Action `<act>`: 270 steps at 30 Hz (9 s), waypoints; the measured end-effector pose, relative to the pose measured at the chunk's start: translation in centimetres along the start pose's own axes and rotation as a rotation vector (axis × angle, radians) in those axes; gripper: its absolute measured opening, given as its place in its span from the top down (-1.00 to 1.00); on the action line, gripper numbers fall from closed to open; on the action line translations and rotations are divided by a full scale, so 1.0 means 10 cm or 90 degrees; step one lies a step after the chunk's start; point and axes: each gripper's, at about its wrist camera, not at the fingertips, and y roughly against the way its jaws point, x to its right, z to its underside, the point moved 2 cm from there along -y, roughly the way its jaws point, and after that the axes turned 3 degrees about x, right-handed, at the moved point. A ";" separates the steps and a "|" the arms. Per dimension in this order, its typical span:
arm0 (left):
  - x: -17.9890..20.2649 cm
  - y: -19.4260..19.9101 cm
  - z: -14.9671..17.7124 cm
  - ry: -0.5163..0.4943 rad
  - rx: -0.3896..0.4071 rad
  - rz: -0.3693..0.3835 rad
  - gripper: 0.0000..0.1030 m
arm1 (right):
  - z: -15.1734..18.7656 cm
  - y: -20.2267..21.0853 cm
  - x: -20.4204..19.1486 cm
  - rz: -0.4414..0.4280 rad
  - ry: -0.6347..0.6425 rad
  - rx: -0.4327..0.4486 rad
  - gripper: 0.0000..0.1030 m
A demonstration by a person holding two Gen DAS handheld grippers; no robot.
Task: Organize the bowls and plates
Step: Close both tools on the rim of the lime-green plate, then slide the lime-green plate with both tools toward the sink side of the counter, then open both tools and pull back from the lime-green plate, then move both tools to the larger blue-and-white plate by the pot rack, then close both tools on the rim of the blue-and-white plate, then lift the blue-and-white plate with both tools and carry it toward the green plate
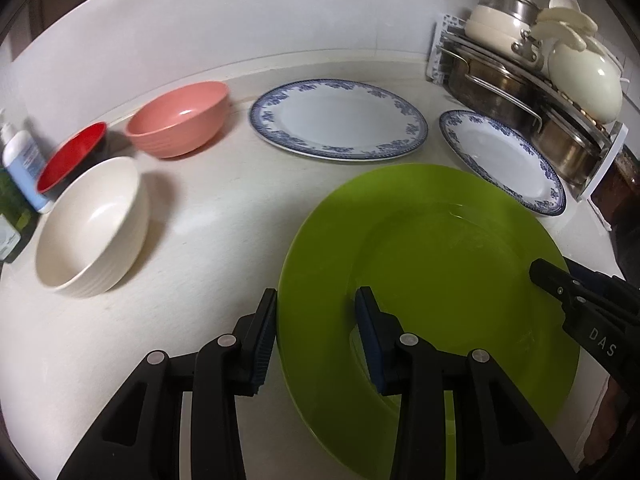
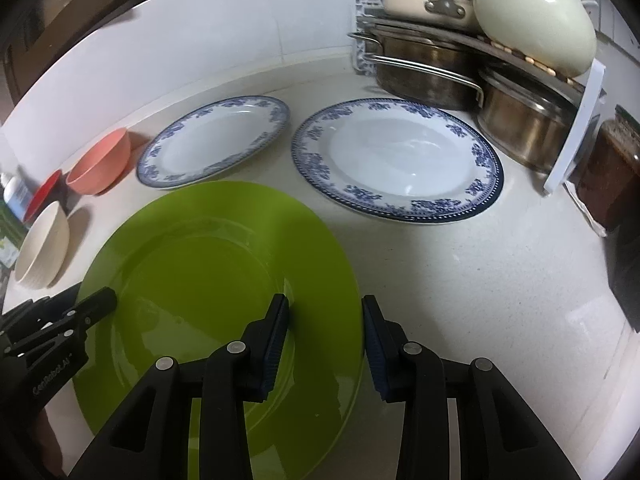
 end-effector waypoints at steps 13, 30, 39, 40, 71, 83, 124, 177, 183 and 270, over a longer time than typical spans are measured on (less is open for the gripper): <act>-0.60 0.64 0.32 0.059 0.031 -0.052 0.25 | 0.13 0.38 -0.58 -0.047 0.052 0.011 0.27; -1.59 1.39 0.91 0.138 0.044 -0.140 0.25 | 0.46 0.83 -1.68 -0.135 0.136 0.016 0.27; -2.10 1.59 1.26 0.177 0.027 -0.184 0.25 | 0.70 0.87 -2.25 -0.179 0.170 -0.007 0.27; -2.13 1.59 1.28 0.180 0.024 -0.187 0.25 | 0.72 0.87 -2.30 -0.183 0.174 -0.010 0.27; -2.60 1.25 1.60 0.204 -0.035 -0.199 0.23 | 1.06 0.44 -2.88 -0.194 0.206 -0.071 0.27; -2.58 1.23 1.63 0.193 -0.047 -0.210 0.22 | 1.06 0.45 -2.88 -0.195 0.213 -0.065 0.26; -1.48 1.88 0.66 0.087 0.161 -0.180 -1.00 | 0.44 1.25 -1.70 -0.099 0.083 0.107 -0.50; 1.26 0.11 -1.56 -0.229 0.131 0.125 -0.87 | -0.80 0.55 1.06 0.119 -0.199 0.160 -0.50; 1.43 -0.37 -1.72 -0.240 0.103 0.163 -0.71 | -0.88 0.15 1.23 0.125 -0.239 0.138 -0.50; 1.63 -1.06 -1.66 -0.238 -0.013 0.149 0.30 | -0.90 -0.69 1.44 0.146 -0.276 0.039 0.37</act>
